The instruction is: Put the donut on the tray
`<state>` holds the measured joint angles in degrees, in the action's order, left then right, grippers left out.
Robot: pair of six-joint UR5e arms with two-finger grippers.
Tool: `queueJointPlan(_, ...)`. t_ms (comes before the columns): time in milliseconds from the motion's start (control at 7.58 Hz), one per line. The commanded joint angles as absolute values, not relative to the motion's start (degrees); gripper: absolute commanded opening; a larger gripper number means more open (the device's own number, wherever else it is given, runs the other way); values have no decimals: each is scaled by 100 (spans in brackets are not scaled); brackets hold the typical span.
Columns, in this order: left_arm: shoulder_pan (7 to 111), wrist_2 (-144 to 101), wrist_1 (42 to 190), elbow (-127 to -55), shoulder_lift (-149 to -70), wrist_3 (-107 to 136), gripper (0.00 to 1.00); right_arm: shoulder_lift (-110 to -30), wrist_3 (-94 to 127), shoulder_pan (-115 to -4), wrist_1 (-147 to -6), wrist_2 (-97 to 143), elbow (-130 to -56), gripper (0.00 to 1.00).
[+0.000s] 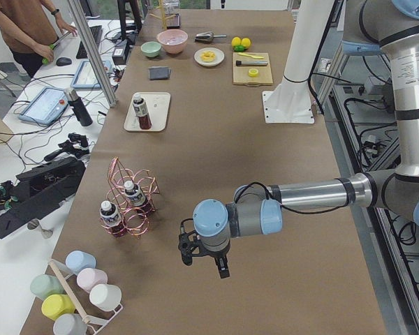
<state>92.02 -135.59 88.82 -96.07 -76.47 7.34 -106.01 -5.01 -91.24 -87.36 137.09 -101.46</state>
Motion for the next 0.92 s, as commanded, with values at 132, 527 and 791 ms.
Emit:
queueJointPlan(132, 9202, -13562, 8877, -9606, -7611, 729, 98, -10600, -501, -9123, -8719, 13720, -10169, 100)
queueJointPlan(527, 9202, -13562, 8877, -9606, -7603, 729, 98, -10321, 266, -8888, -8710, 13868, -10265, 100)
queueJointPlan(791, 9202, -13562, 8877, -9598, -7603, 729, 98, -9593, 1802, -8099, -8701, 13817, -10318, 100)
